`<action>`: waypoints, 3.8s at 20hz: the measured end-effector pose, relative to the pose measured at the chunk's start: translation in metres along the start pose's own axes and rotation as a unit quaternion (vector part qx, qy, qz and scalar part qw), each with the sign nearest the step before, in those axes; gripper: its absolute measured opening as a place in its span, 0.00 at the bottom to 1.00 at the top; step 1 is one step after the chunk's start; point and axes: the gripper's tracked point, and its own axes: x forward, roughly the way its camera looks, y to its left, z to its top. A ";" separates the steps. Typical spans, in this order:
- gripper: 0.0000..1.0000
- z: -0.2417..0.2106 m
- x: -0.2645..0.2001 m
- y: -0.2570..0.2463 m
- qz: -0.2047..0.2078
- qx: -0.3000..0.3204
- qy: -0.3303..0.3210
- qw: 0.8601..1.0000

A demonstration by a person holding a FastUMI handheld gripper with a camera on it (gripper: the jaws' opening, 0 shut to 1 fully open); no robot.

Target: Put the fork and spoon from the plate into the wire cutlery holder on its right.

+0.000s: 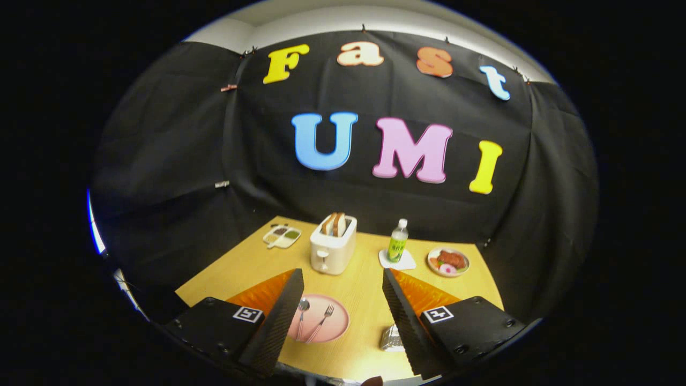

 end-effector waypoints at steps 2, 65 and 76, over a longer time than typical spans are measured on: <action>0.91 -0.042 0.019 0.008 0.012 0.009 0.070 0.997; 0.12 -0.230 -0.017 -0.186 0.081 -0.181 0.687 0.700; 0.12 -0.237 0.015 -0.188 0.060 -0.166 0.704 0.688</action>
